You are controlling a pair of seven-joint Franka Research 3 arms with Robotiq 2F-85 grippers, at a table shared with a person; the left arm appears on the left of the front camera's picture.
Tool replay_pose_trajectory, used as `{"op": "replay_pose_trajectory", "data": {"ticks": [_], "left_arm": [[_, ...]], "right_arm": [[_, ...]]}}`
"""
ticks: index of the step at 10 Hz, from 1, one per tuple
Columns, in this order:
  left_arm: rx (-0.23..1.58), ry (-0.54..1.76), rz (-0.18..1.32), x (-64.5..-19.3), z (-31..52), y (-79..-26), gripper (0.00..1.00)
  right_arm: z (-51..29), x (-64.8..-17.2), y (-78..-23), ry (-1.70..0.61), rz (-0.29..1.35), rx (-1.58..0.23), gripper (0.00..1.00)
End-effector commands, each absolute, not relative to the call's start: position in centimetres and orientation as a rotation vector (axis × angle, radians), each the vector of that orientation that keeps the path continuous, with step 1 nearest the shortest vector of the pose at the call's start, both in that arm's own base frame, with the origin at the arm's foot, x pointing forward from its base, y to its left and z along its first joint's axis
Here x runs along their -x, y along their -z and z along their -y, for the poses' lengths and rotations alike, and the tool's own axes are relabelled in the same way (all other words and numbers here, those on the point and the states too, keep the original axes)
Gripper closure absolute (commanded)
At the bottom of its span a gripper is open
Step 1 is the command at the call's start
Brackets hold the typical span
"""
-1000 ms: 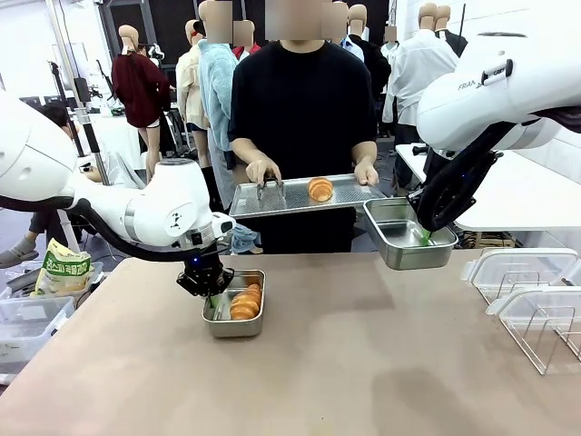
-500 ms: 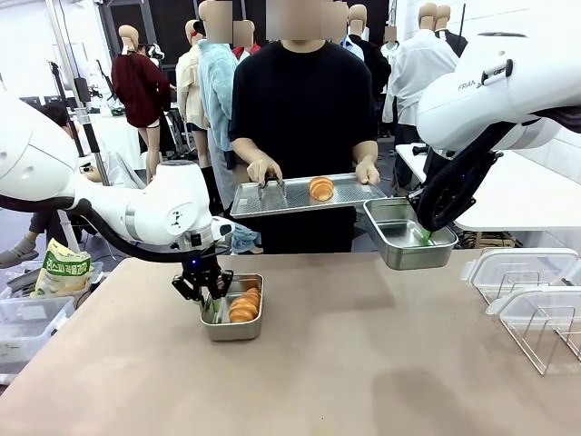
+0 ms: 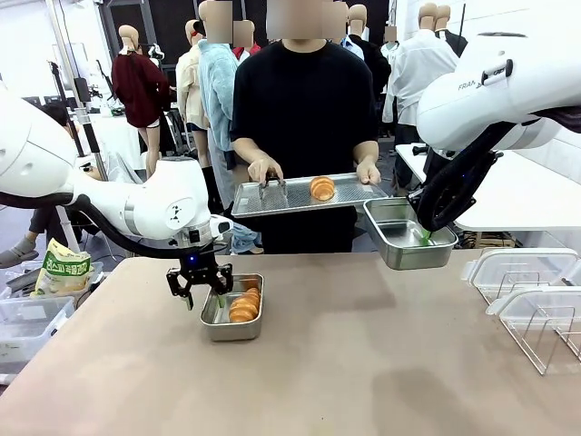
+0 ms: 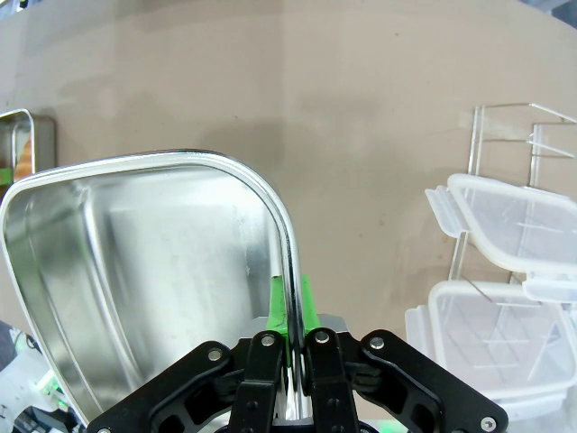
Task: Place the bread in airtight containers.
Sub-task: Once an object is inside an Airtight Container , place the container in the center of the table.
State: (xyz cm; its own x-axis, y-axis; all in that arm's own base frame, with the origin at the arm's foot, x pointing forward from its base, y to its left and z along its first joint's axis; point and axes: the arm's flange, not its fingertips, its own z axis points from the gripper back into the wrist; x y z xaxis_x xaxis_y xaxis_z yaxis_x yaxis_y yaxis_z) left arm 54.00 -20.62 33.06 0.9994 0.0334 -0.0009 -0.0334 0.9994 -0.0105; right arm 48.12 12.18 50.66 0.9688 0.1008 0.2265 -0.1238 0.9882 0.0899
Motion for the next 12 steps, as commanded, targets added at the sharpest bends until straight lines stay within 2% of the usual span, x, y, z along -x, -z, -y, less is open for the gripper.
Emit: {"op": "replay_pose_trajectory", "data": {"ticks": [1, 12], "left_arm": [[0.006, -0.052, -0.011, -54.27, 20.76, -33.43, 0.00], [0.010, -0.033, -0.001, -54.01, 20.64, -33.09, 0.00]], "right_arm": [[-12.19, -48.21, -50.84, -0.111, 0.226, -0.105, 1.00], [-12.19, -48.21, -50.84, -0.111, 0.226, -0.105, 1.00]]}}
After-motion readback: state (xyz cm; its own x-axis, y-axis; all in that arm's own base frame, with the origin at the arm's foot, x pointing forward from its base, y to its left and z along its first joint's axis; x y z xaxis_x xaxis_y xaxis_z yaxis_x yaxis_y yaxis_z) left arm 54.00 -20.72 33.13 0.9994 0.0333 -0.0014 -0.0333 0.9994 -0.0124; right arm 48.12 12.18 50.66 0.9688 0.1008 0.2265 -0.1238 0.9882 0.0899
